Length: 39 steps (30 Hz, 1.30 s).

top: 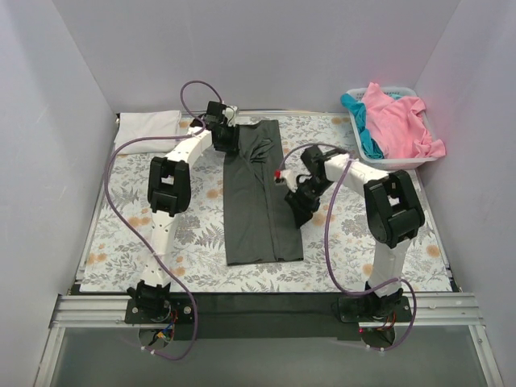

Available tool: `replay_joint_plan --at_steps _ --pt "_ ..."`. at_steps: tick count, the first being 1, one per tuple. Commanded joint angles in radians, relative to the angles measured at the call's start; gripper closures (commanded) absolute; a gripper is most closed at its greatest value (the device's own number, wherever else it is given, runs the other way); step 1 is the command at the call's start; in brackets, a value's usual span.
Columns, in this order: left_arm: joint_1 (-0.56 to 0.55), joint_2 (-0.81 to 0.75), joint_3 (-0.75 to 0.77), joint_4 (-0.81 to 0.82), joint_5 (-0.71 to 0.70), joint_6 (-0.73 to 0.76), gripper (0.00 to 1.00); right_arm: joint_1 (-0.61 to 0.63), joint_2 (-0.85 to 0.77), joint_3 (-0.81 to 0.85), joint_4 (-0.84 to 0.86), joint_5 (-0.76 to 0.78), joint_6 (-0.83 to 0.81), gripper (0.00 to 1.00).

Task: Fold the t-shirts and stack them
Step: Fold the tshirt

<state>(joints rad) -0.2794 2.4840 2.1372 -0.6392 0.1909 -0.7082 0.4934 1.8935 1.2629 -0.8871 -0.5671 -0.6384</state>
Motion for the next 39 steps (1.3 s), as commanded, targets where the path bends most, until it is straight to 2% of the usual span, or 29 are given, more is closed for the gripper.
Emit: replay_joint_plan --at_steps 1,3,4,6,7,8,10,13,14,15,16,18,19,20,21,24,27,32,39 --pt "0.042 0.076 0.105 0.004 -0.067 -0.013 0.66 -0.091 0.036 0.169 -0.004 0.082 -0.027 0.56" --pt "0.057 0.072 0.122 0.015 -0.009 0.009 0.62 -0.125 0.052 0.225 -0.015 0.095 -0.033 0.56" --pt "0.060 0.029 0.115 0.022 0.074 0.019 0.60 -0.131 0.049 0.242 -0.022 0.096 -0.038 0.55" --pt "0.059 -0.049 0.015 0.087 0.155 0.070 0.56 -0.130 0.010 0.253 -0.023 0.093 -0.062 0.54" --pt "0.059 -0.166 -0.034 0.120 0.238 0.107 0.38 -0.127 -0.005 0.248 -0.019 0.081 -0.073 0.53" --pt "0.059 -0.222 -0.154 0.187 0.274 0.122 0.35 -0.124 -0.046 0.227 -0.016 0.073 -0.082 0.53" --pt "0.060 -0.409 -0.276 0.243 0.396 0.182 0.31 -0.118 -0.098 0.189 -0.007 0.056 -0.127 0.53" --pt "0.057 -0.597 -0.523 0.317 0.462 0.249 0.31 -0.104 -0.250 0.049 0.074 0.047 -0.217 0.53" --pt "0.055 -0.716 -0.580 0.320 0.482 0.272 0.31 -0.096 -0.342 0.005 0.124 0.046 -0.254 0.54" --pt "0.055 -0.768 -0.715 0.320 0.486 0.292 0.32 -0.069 -0.385 -0.090 0.155 0.047 -0.283 0.54" --pt "0.055 -0.833 -0.777 0.319 0.489 0.309 0.33 -0.047 -0.430 -0.133 0.183 0.062 -0.340 0.54" --pt "0.040 -1.017 -0.925 0.297 0.518 0.390 0.37 0.025 -0.532 -0.260 0.249 0.103 -0.382 0.55" --pt "0.025 -1.078 -1.077 0.293 0.518 0.426 0.39 0.052 -0.562 -0.308 0.273 0.122 -0.406 0.56" --pt "0.017 -1.203 -1.147 0.289 0.515 0.473 0.39 0.074 -0.612 -0.348 0.322 0.133 -0.417 0.56" --pt "-0.021 -1.256 -1.278 0.279 0.509 0.511 0.40 0.121 -0.658 -0.425 0.344 0.148 -0.437 0.56" --pt "-0.117 -1.431 -1.425 0.273 0.451 0.585 0.41 0.206 -0.704 -0.523 0.431 0.179 -0.457 0.56" --pt "-0.202 -1.496 -1.534 0.271 0.389 0.576 0.43 0.281 -0.740 -0.620 0.502 0.199 -0.469 0.56" --pt "-0.332 -1.487 -1.648 0.346 0.282 0.543 0.46 0.349 -0.734 -0.707 0.585 0.225 -0.471 0.56" --pt "-0.409 -1.412 -1.671 0.423 0.243 0.575 0.47 0.356 -0.679 -0.706 0.655 0.254 -0.457 0.57"
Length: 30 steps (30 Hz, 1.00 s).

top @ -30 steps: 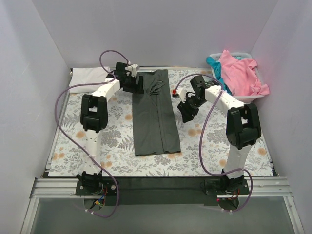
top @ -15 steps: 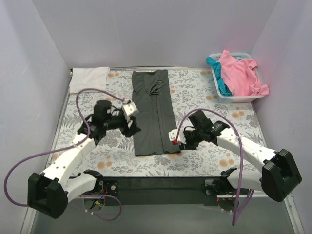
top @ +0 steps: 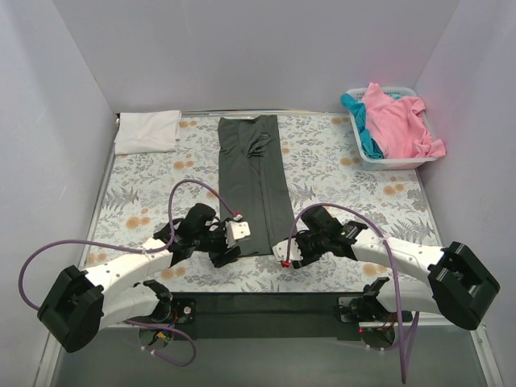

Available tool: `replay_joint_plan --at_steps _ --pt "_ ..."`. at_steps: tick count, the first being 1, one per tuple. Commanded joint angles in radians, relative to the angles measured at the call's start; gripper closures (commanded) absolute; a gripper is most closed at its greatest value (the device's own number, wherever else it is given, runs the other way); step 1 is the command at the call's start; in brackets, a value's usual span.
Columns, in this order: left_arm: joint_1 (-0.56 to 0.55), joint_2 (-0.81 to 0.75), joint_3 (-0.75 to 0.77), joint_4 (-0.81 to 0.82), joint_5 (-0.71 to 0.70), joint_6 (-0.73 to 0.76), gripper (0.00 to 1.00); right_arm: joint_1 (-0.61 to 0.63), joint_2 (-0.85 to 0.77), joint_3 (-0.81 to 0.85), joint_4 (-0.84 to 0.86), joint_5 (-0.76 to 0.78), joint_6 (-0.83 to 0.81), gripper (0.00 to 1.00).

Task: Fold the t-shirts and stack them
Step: Fold the tshirt

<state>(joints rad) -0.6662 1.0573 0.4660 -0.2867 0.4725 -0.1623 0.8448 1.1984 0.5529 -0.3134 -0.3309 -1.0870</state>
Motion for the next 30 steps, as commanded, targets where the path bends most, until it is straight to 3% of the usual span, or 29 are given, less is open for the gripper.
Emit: replay_joint_plan --at_steps 1,6,10,15,24,30 --pt "-0.030 0.021 0.000 0.075 -0.038 0.033 0.47 0.005 0.021 0.004 0.083 0.016 -0.008 0.57" --pt "-0.058 0.075 -0.006 0.107 -0.067 0.040 0.46 0.005 0.003 -0.007 0.091 0.029 -0.016 0.58" --pt "-0.059 0.076 -0.012 0.113 -0.069 0.035 0.47 0.005 -0.123 -0.031 0.047 0.004 -0.047 0.58" --pt "-0.062 0.066 -0.018 0.115 -0.071 0.037 0.47 0.005 -0.224 -0.070 0.040 -0.049 -0.086 0.51" --pt "-0.073 0.113 -0.001 0.115 -0.060 0.035 0.45 0.005 -0.033 -0.051 0.125 -0.030 -0.062 0.50" --pt "-0.082 0.159 -0.018 0.116 -0.101 0.063 0.46 0.007 0.075 -0.065 0.160 -0.011 -0.025 0.62"
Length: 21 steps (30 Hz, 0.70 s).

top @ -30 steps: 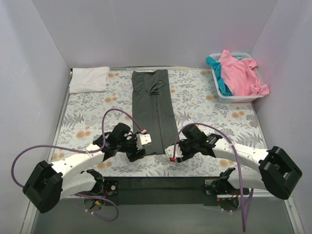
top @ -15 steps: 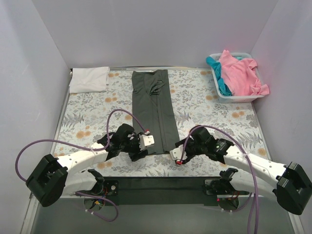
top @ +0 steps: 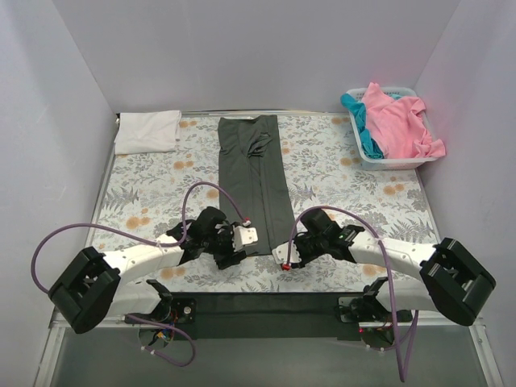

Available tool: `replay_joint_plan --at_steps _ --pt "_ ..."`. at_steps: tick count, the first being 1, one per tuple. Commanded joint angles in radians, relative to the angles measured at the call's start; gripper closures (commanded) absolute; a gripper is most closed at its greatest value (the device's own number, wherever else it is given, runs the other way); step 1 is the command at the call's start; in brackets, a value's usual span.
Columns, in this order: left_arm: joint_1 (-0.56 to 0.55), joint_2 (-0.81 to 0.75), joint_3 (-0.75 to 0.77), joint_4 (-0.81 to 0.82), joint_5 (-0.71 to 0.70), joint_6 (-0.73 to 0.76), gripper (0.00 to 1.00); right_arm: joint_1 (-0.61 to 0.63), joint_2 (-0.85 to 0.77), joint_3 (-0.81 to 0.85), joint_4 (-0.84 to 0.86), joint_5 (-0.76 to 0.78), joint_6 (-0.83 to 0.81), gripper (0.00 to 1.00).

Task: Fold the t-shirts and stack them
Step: Fold the tshirt

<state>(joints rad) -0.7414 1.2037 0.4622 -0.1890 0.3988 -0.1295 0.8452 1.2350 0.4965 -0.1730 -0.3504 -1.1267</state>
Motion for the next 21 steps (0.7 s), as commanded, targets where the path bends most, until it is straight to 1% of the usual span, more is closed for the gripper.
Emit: replay_joint_plan --at_steps 1,3,4,5,6,7,8,10,11,12,15,17,21 --pt "-0.007 0.019 -0.026 0.020 -0.035 0.037 0.47 0.005 0.049 -0.022 0.029 0.010 0.018 0.68" --pt "-0.007 0.033 -0.036 0.017 -0.047 0.053 0.51 0.005 0.060 -0.029 0.032 0.014 0.031 0.74" --pt "-0.009 0.037 -0.040 0.017 -0.051 0.059 0.59 0.006 0.075 -0.030 0.032 0.019 0.039 0.81" --pt "-0.009 0.040 -0.046 0.014 -0.054 0.060 0.65 0.005 0.081 -0.029 0.033 0.024 0.048 0.86" --pt "-0.010 0.040 -0.046 0.013 -0.052 0.062 0.69 0.005 0.087 -0.026 0.032 0.036 0.068 0.90" --pt "-0.012 0.040 -0.045 0.005 -0.048 0.065 0.73 0.005 0.092 -0.023 0.030 0.040 0.076 0.98" --pt "-0.012 0.033 -0.039 -0.001 -0.043 0.065 0.84 0.005 0.090 -0.013 0.015 0.042 0.084 0.99" --pt "-0.018 0.020 -0.027 -0.027 -0.020 0.059 0.94 0.006 0.069 0.000 -0.012 0.034 0.111 0.99" --pt "-0.021 0.002 -0.020 -0.039 -0.011 0.057 0.97 0.014 0.058 0.022 -0.055 0.030 0.119 0.99" --pt "-0.026 -0.012 -0.008 -0.052 0.001 0.056 1.00 0.018 0.046 0.033 -0.075 0.022 0.129 0.99" --pt "-0.032 -0.073 0.010 -0.116 0.047 0.050 1.00 0.029 -0.020 0.065 -0.141 -0.007 0.172 0.99" --pt "-0.033 -0.107 0.015 -0.167 0.069 0.045 1.00 0.032 -0.069 0.070 -0.155 -0.012 0.194 0.99" --pt "-0.032 -0.174 0.019 -0.196 0.049 0.005 1.00 0.032 -0.094 0.089 -0.166 0.017 0.196 0.99"
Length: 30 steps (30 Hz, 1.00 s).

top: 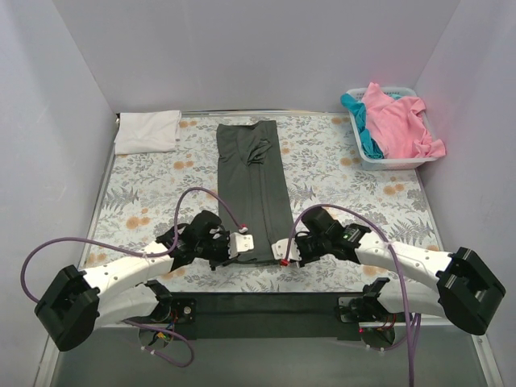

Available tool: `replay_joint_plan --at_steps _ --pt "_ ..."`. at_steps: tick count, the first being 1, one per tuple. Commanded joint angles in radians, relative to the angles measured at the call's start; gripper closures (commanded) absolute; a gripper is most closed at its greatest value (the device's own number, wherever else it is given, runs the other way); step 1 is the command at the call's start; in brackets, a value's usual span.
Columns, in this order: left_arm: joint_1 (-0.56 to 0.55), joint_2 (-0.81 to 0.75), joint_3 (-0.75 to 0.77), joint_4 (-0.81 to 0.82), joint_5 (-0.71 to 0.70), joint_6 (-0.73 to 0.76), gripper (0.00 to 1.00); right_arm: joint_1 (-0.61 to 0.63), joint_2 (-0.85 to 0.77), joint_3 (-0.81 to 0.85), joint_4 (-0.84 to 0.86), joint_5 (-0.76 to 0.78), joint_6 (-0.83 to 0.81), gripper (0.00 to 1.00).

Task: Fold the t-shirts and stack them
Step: Fold the tshirt

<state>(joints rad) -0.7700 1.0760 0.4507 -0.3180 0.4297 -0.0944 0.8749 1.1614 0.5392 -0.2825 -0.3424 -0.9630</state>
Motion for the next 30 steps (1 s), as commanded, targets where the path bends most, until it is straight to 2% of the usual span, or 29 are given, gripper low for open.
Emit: replay_joint_plan --at_steps 1,7,10,14,20,30 --pt "-0.003 -0.059 0.036 -0.073 0.020 -0.036 1.00 0.003 -0.017 0.057 -0.058 0.026 0.029 0.99" --pt "0.011 -0.045 0.080 -0.024 -0.029 -0.067 1.00 -0.028 0.036 0.133 -0.053 0.045 -0.023 0.99" --pt "0.073 -0.008 0.121 0.013 -0.036 -0.032 1.00 -0.083 0.089 0.192 -0.041 0.033 -0.068 0.99" --pt "0.223 0.117 0.210 0.059 -0.005 0.005 1.00 -0.175 0.162 0.296 -0.026 0.002 -0.144 0.99" --pt "0.294 0.277 0.318 0.198 -0.022 0.087 1.00 -0.270 0.328 0.432 0.005 -0.041 -0.241 0.99" --pt "0.440 0.610 0.597 0.287 -0.014 0.145 1.00 -0.378 0.659 0.749 0.039 -0.081 -0.312 0.99"
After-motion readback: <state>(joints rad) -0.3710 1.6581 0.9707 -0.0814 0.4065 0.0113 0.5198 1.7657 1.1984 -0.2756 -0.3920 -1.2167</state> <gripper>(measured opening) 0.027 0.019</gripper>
